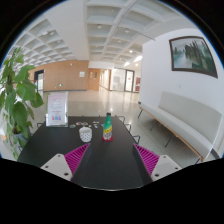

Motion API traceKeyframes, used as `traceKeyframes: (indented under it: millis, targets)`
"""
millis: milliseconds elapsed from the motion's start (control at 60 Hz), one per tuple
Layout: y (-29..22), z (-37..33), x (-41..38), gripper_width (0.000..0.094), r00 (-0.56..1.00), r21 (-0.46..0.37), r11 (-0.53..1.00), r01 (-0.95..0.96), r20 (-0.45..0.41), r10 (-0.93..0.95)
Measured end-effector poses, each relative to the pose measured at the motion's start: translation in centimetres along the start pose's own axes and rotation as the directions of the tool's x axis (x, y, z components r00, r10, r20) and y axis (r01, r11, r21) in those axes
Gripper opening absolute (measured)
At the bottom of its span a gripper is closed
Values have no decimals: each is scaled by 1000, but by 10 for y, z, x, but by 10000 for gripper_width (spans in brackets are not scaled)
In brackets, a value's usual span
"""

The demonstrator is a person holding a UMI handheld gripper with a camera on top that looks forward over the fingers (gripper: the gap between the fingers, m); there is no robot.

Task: Pour water

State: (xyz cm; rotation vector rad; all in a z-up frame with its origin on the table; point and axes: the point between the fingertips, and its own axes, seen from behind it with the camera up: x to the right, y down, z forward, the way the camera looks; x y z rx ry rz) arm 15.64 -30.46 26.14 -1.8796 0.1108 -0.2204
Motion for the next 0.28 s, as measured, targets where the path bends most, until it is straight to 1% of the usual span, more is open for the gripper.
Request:
traceKeyframes:
  millis: [283]
  targets:
    - [22, -13, -8, 854, 999, -1, 999, 36, 9, -36]
